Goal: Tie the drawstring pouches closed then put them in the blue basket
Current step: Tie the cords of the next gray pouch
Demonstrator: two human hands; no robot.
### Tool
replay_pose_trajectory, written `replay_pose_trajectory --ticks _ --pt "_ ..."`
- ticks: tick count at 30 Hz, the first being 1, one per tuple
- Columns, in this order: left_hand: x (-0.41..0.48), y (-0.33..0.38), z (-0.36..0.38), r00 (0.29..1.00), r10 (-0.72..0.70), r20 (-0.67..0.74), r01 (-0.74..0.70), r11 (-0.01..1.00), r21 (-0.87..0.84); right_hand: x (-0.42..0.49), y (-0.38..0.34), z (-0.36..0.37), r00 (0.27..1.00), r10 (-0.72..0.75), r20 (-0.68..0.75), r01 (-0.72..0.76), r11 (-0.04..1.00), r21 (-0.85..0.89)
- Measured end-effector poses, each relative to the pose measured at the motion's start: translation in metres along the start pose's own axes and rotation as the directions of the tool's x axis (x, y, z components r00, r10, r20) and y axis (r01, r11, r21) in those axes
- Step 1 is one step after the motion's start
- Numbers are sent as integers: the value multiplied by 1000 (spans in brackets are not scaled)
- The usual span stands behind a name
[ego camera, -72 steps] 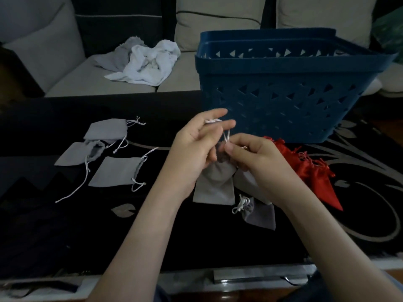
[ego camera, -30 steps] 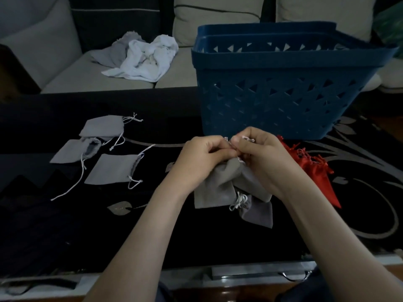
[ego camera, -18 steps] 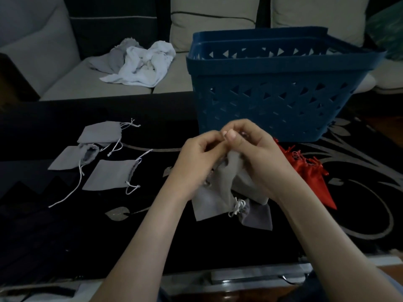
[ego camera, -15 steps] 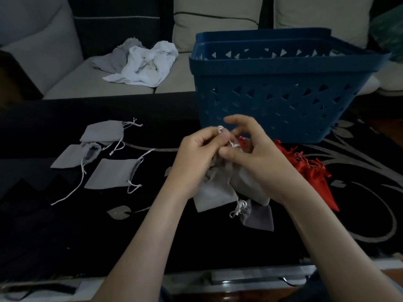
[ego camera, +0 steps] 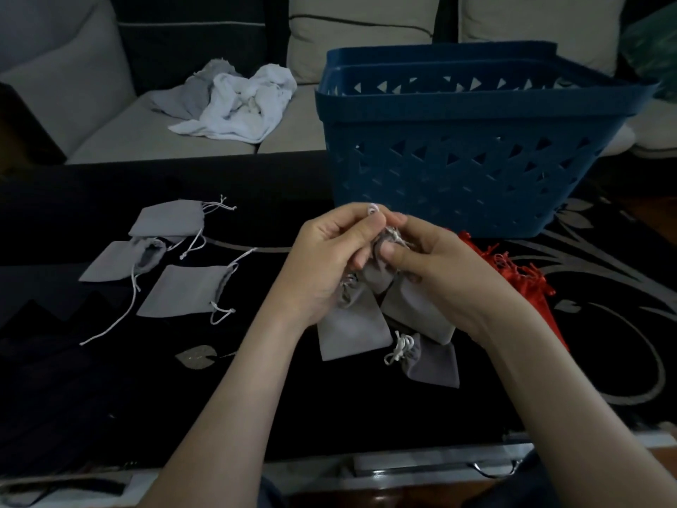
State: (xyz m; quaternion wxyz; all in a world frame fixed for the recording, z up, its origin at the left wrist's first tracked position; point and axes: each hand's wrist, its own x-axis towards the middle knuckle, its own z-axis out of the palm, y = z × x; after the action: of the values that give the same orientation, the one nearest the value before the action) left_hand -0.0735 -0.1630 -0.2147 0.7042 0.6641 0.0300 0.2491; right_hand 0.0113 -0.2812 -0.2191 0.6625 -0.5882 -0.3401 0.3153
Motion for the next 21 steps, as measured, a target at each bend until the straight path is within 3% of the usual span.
replay_pose_trajectory --ticks 4,8,14,21 --pt "0 4 2 998 -37 -44 40 997 73 0 -1 -5 997 38 -63 -41 998 -37" --pt "1 2 6 994 -26 -102 45 980 193 -1 -2 -6 991 -46 -129 10 964 -267" --pt "-1 3 9 986 -107 -131 118 990 78 -2 -2 -15 997 -70 -39 42 867 -497" --pt "-4 2 4 971 -173 -163 204 960 193 -10 -10 -35 993 97 -63 -114 731 -673"
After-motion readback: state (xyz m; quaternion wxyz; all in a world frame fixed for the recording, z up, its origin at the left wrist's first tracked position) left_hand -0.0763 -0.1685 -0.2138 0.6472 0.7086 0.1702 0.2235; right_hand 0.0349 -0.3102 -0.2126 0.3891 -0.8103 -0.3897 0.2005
